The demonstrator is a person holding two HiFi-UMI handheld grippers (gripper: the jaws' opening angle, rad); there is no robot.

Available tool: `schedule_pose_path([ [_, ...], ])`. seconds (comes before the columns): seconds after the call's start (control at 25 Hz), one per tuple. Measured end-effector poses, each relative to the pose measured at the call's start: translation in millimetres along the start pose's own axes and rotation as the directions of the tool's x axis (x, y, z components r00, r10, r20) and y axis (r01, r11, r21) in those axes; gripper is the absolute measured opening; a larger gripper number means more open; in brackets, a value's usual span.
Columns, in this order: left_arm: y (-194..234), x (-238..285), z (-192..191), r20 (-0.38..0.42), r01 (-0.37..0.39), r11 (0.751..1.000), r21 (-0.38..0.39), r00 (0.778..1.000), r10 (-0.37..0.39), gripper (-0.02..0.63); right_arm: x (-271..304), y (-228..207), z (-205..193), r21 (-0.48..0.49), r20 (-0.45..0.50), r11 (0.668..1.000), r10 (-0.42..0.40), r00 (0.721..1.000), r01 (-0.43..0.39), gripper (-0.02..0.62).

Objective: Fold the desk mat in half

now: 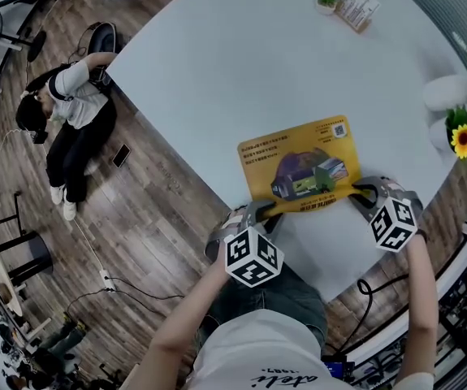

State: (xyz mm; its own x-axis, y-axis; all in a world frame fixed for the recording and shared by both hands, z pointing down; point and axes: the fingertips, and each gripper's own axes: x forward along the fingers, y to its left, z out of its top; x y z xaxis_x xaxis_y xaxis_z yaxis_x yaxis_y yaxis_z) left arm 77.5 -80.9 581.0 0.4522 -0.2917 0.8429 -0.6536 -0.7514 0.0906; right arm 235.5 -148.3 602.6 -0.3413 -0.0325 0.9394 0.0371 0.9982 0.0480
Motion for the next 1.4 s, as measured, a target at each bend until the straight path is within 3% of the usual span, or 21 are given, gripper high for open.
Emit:
schedule_pose_path([
  [0.44,40,-2,12,0.046,0.091,0.995,-0.042,0.995,-0.089,0.075,1,-50,24,0.064,-0.016,0.99,-0.121,0.993,0.122,0.094],
  [0.96,86,6,16,0.044,0.127,0.99,-0.056,0.991,-0.125,0.075,24,-96,43,0.132,-0.049,0.982,-0.127,0.991,0.133,0.095],
  [1.4,104,15,15,0.035,0.153,0.986,-0.07,0.988,-0.151,0.077,33,-110,47,0.136,-0.072,0.985,-0.095,0.993,0.104,0.098],
])
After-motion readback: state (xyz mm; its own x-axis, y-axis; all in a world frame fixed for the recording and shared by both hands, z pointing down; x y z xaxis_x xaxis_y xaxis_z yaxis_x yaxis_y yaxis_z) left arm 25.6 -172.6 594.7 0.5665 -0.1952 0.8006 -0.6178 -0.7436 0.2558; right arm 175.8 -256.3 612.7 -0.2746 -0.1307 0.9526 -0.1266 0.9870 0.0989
